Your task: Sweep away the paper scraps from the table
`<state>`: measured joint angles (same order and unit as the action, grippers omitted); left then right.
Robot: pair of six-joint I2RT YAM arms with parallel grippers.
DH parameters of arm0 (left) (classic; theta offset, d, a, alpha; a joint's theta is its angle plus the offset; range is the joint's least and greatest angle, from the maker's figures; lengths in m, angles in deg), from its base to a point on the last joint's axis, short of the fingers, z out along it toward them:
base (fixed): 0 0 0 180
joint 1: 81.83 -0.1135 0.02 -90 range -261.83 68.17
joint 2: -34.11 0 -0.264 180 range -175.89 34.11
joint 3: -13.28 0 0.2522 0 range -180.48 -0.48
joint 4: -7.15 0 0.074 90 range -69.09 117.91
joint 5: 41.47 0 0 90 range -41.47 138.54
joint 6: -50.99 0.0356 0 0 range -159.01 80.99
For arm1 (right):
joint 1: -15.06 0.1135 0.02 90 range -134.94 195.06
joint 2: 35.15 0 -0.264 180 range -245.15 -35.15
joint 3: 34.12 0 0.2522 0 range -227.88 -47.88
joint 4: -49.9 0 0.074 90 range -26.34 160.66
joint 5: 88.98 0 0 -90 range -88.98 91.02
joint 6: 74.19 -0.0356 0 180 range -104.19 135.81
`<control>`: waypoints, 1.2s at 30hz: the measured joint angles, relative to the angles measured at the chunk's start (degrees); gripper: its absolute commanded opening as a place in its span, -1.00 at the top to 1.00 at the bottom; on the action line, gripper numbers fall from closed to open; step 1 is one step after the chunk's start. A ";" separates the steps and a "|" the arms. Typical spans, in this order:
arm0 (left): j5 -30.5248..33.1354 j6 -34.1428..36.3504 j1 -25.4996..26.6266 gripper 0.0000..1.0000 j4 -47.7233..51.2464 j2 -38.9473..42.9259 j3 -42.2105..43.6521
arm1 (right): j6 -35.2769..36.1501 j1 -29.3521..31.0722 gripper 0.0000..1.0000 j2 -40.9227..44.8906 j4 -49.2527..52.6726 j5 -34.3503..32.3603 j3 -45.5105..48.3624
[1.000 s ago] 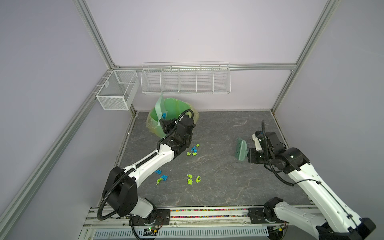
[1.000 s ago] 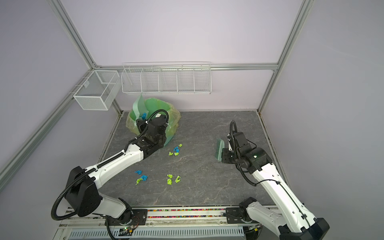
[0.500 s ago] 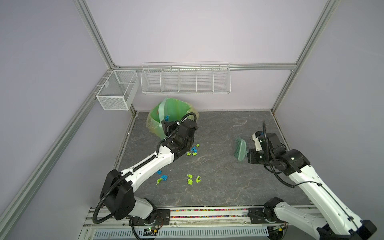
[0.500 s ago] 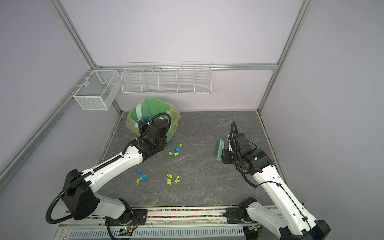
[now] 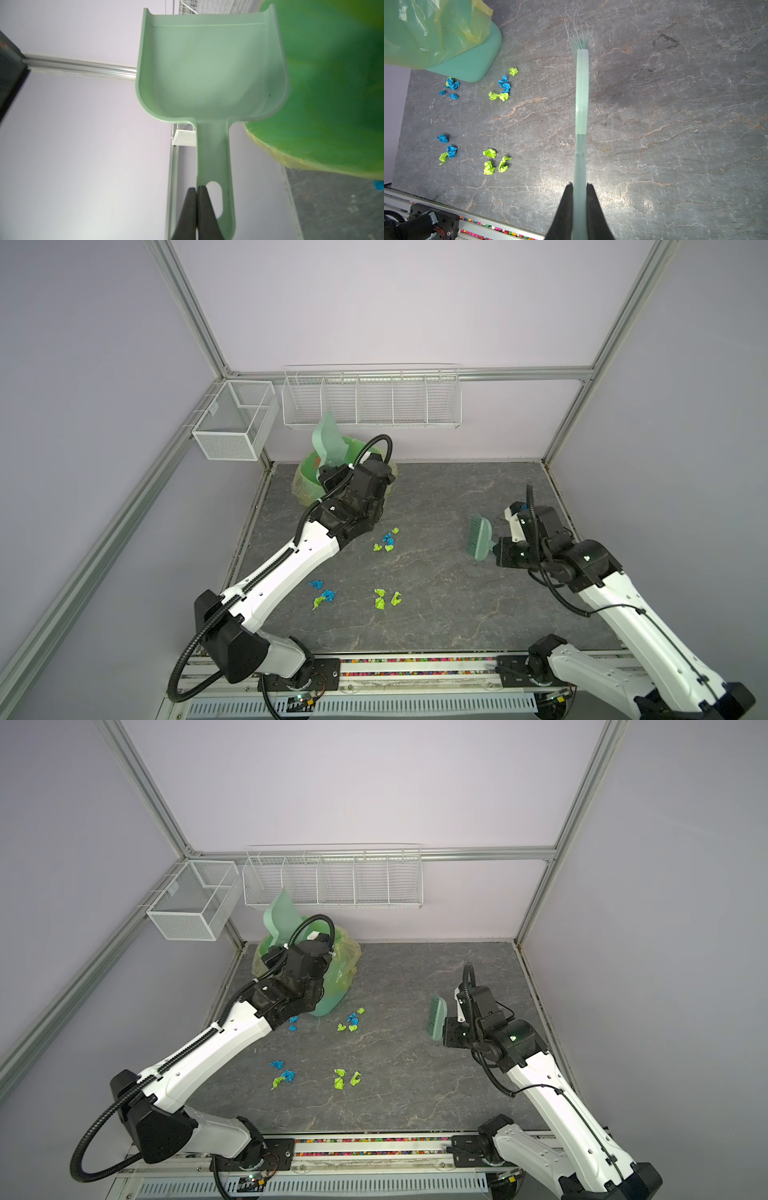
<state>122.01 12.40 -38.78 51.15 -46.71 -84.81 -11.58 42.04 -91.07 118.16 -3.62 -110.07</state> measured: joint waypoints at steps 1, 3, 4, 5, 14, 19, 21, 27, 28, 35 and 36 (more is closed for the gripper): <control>-1.09 -2.84 0.00 1.00 2.01 0.85 -0.79 | -0.02 0.00 0.86 0.00 0.00 0.00 0.00; -3.02 -7.78 0.00 1.00 5.51 2.40 -1.38 | -0.02 0.00 0.87 -0.02 0.00 0.07 0.00; -3.96 -9.97 -0.02 1.00 7.08 3.04 -1.40 | -0.04 0.00 0.86 -0.02 0.00 0.20 0.00; -4.90 -12.00 -0.09 1.00 8.57 3.43 -1.40 | -0.09 0.00 0.87 -0.02 0.00 0.37 0.00; -17.81 -31.45 -1.68 1.00 19.85 4.04 -4.11 | -0.72 0.00 0.87 -1.18 0.02 1.16 -0.50; -23.93 -37.62 -1.95 1.00 22.01 5.38 -4.15 | -1.36 0.00 0.87 -2.03 0.04 1.68 -0.52; -26.36 -39.85 -1.97 1.00 22.60 5.97 -4.33 | -1.77 0.00 0.86 -2.32 -0.07 2.16 -0.59; -35.87 -46.86 -1.97 1.00 24.28 7.43 -6.54 | -2.78 0.00 0.86 -5.88 -1.14 4.33 -2.45; -37.53 -48.02 -1.97 1.00 24.48 7.82 -6.54 | -2.86 0.02 0.86 -6.69 -1.51 4.61 -2.73; -48.37 -54.73 -1.95 1.00 25.31 10.78 -5.44 | -5.31 0.83 0.86 -11.72 -4.94 8.50 -3.85; -49.53 -55.45 -1.97 1.00 25.31 11.26 -4.92 | -5.79 1.07 0.86 -12.57 -5.57 9.29 -4.20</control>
<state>72.48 -43.05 -40.75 76.46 -35.45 -89.73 -17.38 43.11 -103.64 112.59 5.67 -114.27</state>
